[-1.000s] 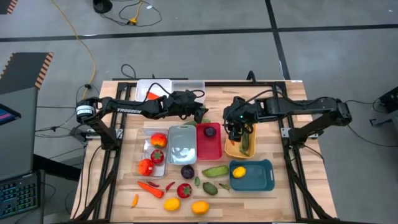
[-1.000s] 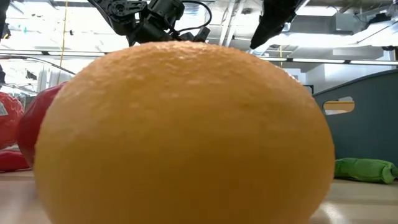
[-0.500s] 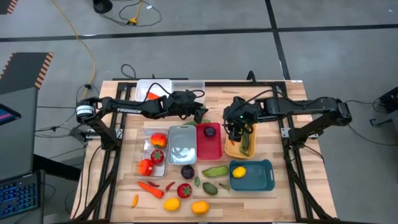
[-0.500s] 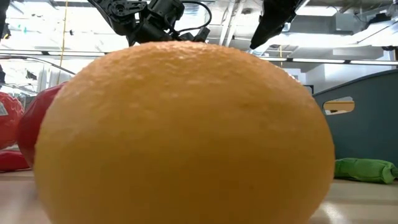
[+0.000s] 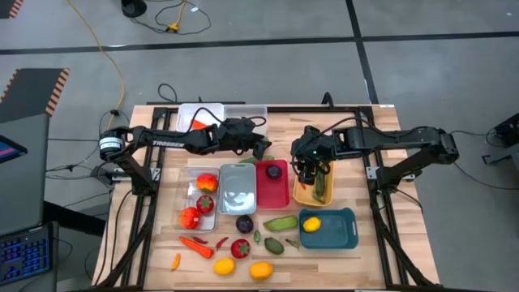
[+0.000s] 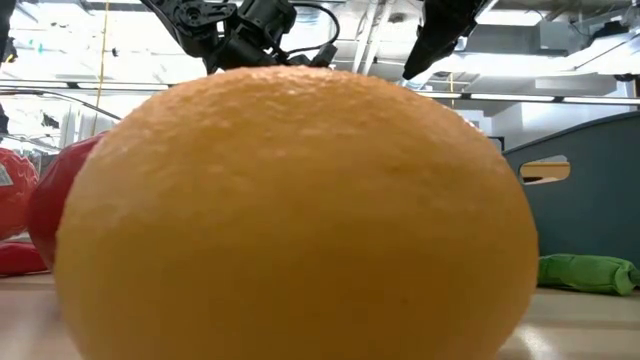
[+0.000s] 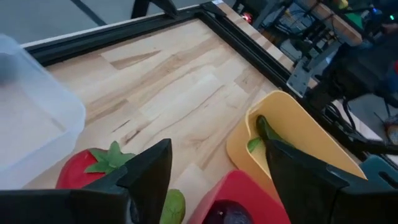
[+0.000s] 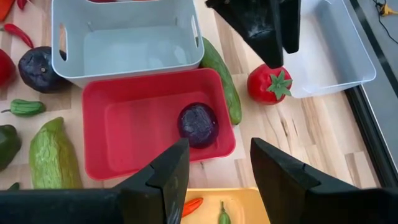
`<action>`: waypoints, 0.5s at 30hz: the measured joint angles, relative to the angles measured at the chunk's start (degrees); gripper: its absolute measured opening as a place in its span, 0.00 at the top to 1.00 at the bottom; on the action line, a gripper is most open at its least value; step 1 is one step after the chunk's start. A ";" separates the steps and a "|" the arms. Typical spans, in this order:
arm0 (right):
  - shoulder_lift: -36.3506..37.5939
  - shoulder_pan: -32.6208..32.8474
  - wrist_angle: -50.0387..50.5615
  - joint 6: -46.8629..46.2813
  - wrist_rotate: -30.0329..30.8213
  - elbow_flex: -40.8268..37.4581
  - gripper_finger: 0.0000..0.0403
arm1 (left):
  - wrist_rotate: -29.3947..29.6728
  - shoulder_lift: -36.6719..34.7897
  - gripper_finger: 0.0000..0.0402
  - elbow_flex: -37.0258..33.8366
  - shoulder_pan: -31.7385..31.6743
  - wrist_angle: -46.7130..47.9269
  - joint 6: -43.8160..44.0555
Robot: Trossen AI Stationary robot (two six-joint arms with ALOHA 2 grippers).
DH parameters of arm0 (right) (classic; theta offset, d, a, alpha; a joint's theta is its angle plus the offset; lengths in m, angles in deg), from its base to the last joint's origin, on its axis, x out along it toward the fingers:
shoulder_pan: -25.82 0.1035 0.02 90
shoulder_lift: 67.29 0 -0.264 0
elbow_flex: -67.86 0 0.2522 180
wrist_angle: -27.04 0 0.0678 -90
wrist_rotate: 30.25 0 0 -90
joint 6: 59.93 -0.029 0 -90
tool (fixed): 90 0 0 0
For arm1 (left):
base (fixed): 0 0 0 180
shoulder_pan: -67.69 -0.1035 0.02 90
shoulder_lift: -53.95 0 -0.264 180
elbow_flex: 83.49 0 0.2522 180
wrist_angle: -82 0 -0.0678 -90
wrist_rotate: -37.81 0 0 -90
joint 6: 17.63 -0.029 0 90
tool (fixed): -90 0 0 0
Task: Sort produce into baskets
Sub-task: Put the red tomato into the bottom transparent bin
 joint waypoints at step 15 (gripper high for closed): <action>0.00 0.00 0.03 0.00 -0.26 0.00 0.51 | -1.00 -0.02 0.24 -0.02 -6.39 3.23 13.90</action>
